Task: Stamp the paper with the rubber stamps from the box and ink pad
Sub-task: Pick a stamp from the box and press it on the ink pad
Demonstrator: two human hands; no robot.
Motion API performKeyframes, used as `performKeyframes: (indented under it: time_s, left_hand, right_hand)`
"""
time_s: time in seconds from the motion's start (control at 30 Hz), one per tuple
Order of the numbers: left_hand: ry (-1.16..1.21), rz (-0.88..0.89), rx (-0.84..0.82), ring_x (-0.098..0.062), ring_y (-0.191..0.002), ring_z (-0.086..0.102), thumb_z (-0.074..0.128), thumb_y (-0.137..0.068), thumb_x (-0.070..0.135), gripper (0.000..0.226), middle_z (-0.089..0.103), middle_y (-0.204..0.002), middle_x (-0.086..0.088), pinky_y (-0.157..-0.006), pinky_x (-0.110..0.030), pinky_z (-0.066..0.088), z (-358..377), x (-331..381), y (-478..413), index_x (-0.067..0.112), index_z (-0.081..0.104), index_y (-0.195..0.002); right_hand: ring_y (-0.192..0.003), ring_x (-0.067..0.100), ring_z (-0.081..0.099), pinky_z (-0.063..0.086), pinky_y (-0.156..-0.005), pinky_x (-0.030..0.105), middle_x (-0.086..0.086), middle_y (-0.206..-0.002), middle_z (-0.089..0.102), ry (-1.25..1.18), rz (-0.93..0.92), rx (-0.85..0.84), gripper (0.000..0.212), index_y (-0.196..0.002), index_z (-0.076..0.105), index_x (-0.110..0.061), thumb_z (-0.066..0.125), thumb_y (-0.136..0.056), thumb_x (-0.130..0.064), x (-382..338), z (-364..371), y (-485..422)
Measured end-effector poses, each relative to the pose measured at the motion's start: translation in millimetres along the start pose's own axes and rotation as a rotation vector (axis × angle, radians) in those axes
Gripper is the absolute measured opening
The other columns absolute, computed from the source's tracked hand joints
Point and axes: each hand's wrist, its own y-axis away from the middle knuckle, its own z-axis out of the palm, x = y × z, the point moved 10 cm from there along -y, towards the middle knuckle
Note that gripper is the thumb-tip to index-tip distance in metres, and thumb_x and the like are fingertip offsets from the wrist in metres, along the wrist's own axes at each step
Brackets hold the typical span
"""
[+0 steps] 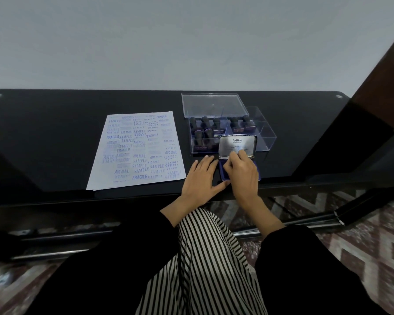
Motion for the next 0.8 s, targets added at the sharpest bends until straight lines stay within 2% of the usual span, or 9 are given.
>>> performKeyframes:
  time_s: [0.1,0.23,0.3,0.43,0.5,0.57,0.7,0.8]
  left_hand:
    - [-0.009,0.007,0.004,-0.015,-0.146,0.012,0.039,-0.091,0.057,0.073,0.022,-0.156,-0.002,-0.12,-0.034,0.006,0,0,0,0.011,0.025,-0.146]
    - [0.004,0.007,0.009,-0.015,-0.146,0.012,0.04,-0.091,0.057,0.073,0.022,-0.155,-0.003,-0.12,-0.034,0.005,-1,1,-1,0.012,0.026,-0.146]
    - [0.003,0.009,0.013,-0.015,-0.146,0.013,0.04,-0.091,0.057,0.073,0.023,-0.155,-0.003,-0.12,-0.034,0.006,-1,0,-1,0.012,0.026,-0.146]
    - [0.018,0.014,0.019,-0.016,-0.145,0.015,0.043,-0.09,0.056,0.073,0.024,-0.155,-0.004,-0.12,-0.035,0.007,-2,1,-1,0.01,0.028,-0.145]
    - [0.032,0.013,0.032,-0.016,-0.145,0.016,0.045,-0.09,0.056,0.073,0.026,-0.154,-0.004,-0.12,-0.035,0.008,-3,1,-1,0.01,0.03,-0.145]
    - [0.038,0.008,0.035,-0.016,-0.145,0.016,0.046,-0.089,0.057,0.074,0.027,-0.154,-0.003,-0.12,-0.035,0.008,-3,1,-1,0.011,0.031,-0.144]
    - [0.029,-0.002,0.019,-0.015,-0.145,0.014,0.044,-0.089,0.057,0.074,0.024,-0.155,-0.002,-0.12,-0.034,0.006,-2,0,-2,0.012,0.028,-0.145]
    - [0.034,-0.006,0.019,-0.015,-0.145,0.014,0.045,-0.089,0.056,0.074,0.025,-0.154,-0.003,-0.12,-0.034,0.007,-2,0,-2,0.011,0.028,-0.145]
  right_hand:
    - [-0.041,0.015,0.027,0.022,-0.04,0.02,0.011,-0.052,0.047,0.006,0.023,-0.072,0.041,-0.055,0.033,-0.011,0.066,-0.067,0.01,-2,7,-14]
    - [-0.056,0.023,0.042,0.03,-0.052,0.03,0.011,-0.07,0.048,0.047,0.134,-0.294,0.024,-0.067,0.039,-0.008,0.046,-0.088,-0.002,12,31,-28]
    - [-0.062,0.024,0.045,0.031,-0.055,0.032,0.009,-0.073,0.046,0.086,0.143,-0.354,0.021,-0.069,0.041,-0.006,0.042,-0.09,-0.005,15,38,-31]
    - [-0.061,0.023,0.045,0.031,-0.054,0.032,0.01,-0.069,0.048,0.113,0.147,-0.403,0.024,-0.064,0.04,-0.006,0.042,-0.089,-0.004,16,45,-35]
    - [-0.06,0.022,0.045,0.031,-0.053,0.031,0.009,-0.069,0.048,0.128,0.16,-0.423,0.034,-0.056,0.031,-0.009,0.043,-0.087,-0.003,18,48,-37]
    - [-0.061,0.022,0.045,0.031,-0.053,0.031,0.009,-0.069,0.048,0.129,0.165,-0.419,0.037,-0.054,0.028,-0.011,0.043,-0.088,-0.004,18,47,-37]
    - [-0.058,0.022,0.043,0.031,-0.053,0.03,0.013,-0.07,0.05,0.059,0.162,-0.312,0.024,-0.066,0.039,-0.008,0.046,-0.088,-0.002,15,37,-30]
    - [-0.043,0.017,0.033,0.027,-0.042,0.023,0.015,-0.058,0.052,0.009,0.069,-0.189,0.038,-0.058,0.034,-0.012,0.063,-0.073,0.008,4,24,-24]
